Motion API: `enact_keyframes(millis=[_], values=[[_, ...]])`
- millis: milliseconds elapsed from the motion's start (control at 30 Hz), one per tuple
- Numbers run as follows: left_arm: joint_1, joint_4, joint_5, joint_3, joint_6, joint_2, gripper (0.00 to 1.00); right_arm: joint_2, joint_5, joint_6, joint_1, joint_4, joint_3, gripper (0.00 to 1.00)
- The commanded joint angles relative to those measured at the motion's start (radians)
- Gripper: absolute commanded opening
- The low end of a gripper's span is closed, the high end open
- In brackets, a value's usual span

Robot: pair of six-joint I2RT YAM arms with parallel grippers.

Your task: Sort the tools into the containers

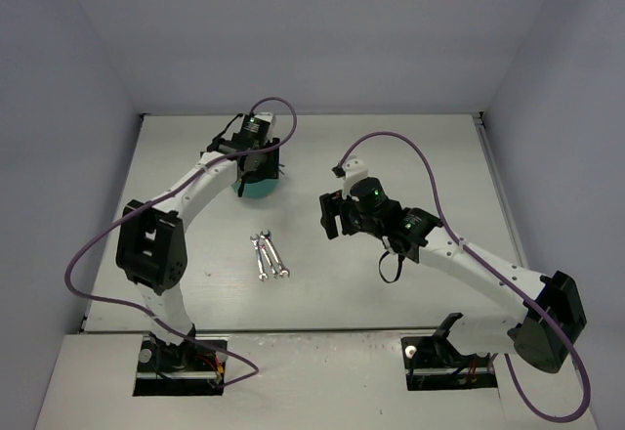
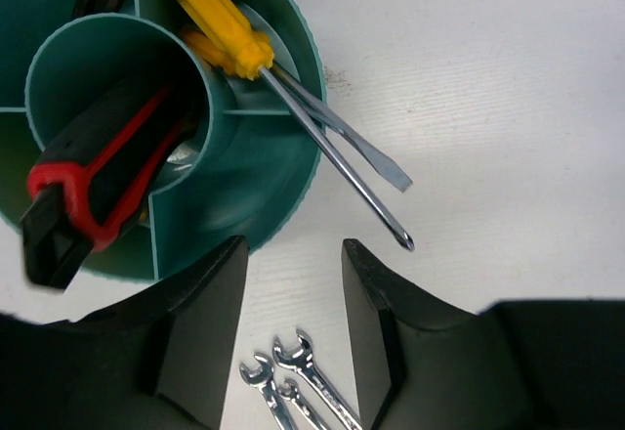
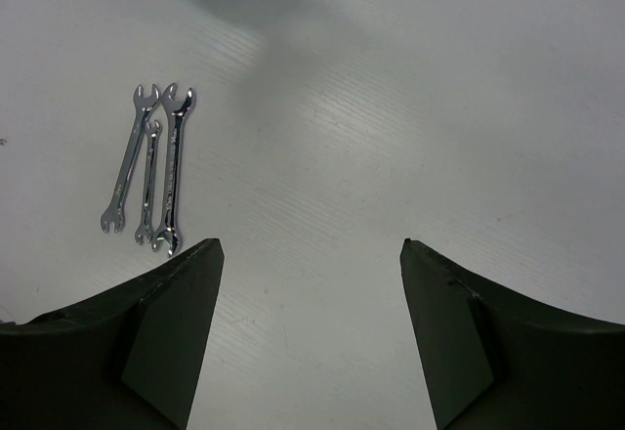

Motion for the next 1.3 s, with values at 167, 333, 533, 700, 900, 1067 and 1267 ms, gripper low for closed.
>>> enact_keyframes(millis=[167,333,533,700,900,1067,1267], values=[[0.004,-0.237,-0.016,-0.041,-0.219,-0.28,0.48,0.03,-0.015,-0.007,-0.006,0.041,0.06,0.71],[0.002,-0.27,-0.016,-0.226,-0.343,-0.359,0.49,0.04,-0.02,-0.012,-0.006,0.043,0.062,0.71],[-0.01,-0.245,-0.032,-0.385,-0.406,-0.347,0.42,0.024,-0.024,-0.006,-0.006,0.043,0.047,0.71],[-0.015,-0.207,-0.015,-0.432,-0.422,-0.289,0.4,-0.008,-0.022,0.007,-0.006,0.043,0.013,0.71],[-0.025,-0.159,0.034,-0.461,-0.449,-0.226,0.38,-0.082,-0.003,0.03,-0.006,0.043,-0.045,0.71],[-0.064,-0.132,0.04,-0.462,-0.482,-0.189,0.38,-0.129,0.004,0.05,-0.006,0.042,-0.084,0.71],[-0.074,-0.112,0.004,-0.499,-0.523,-0.178,0.35,-0.167,0.006,0.059,-0.006,0.04,-0.107,0.71]])
